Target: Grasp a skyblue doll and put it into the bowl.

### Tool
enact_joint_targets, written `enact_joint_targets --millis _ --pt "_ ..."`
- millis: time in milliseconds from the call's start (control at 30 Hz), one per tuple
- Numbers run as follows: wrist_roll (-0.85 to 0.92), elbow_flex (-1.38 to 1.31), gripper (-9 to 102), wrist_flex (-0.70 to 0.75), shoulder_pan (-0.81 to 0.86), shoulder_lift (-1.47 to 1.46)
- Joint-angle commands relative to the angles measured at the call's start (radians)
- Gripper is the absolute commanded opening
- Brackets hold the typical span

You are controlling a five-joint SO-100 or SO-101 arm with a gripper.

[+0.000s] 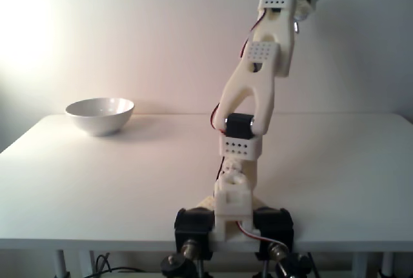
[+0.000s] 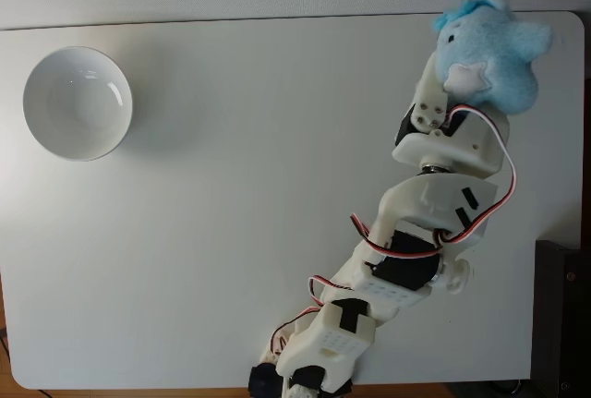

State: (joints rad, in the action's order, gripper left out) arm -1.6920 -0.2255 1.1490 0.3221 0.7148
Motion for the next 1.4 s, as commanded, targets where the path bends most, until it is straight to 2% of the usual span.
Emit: enact_joint_targets --millis 0,300,600,1033,1367 --pt "0.008 -0.054 0 -0.002 -0.061 0.066" --pt "0.006 -0.021 0 -0.002 -0.239 0.067" --pt "0.005 0.35 0 -0.021 -0.394 0.252" --pt "0.005 0.683 0 -0.505 -0.584 0.265" --pt "0.005 0.802 0 -0.606 -0.755 0.258"
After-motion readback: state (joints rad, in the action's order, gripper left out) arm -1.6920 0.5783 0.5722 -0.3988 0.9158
